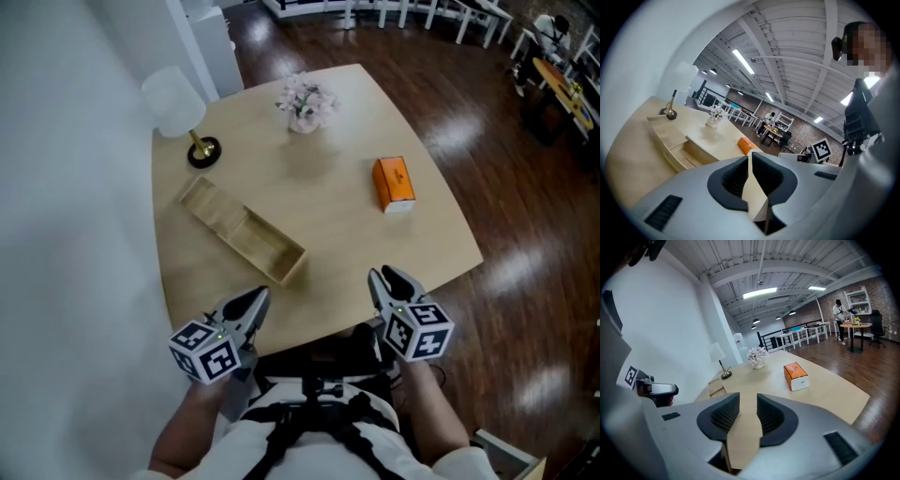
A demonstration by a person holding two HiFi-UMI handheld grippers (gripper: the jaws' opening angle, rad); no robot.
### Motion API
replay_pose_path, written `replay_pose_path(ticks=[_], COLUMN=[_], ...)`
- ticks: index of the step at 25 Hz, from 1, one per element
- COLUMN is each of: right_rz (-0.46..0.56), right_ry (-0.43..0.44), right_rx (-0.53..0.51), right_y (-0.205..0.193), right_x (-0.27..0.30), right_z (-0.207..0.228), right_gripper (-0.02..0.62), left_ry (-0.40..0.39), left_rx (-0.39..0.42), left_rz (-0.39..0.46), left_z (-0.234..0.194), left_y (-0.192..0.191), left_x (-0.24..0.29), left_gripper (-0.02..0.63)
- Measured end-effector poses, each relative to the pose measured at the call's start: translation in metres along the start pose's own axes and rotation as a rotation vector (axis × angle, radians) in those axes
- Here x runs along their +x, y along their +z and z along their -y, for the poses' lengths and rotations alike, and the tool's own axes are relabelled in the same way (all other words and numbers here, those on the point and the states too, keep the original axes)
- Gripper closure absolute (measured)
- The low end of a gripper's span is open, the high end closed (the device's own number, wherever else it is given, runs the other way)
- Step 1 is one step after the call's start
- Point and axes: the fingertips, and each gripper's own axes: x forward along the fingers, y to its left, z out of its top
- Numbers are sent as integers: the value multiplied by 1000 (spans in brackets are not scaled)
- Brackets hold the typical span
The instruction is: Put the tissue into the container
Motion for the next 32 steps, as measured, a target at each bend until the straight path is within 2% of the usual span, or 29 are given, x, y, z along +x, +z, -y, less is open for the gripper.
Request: replay_pose_path(ticks=[8,16,26,28,32], right_rz=[14,3,-43,-51,-78], right_ry=[-37,-55,-70,-72,-73], right_rx=[24,-5,-42,-44,-38], right_y=[8,48,83,86,87], right_x=[5,30,73,82,105], right_z=[21,81,155,169,191], right_gripper=[482,445,414,414,374], left_ry=[-71,-78,-29,-11,8], left_rx=[33,55,61,76,88], left_rz=[-47,-56,-61,-79,-118], left_z=[12,37,41,38,33], left_y=[8,32,52,50,45], left_x=[42,113,210,228,261], left_gripper=[597,597,596,569,514])
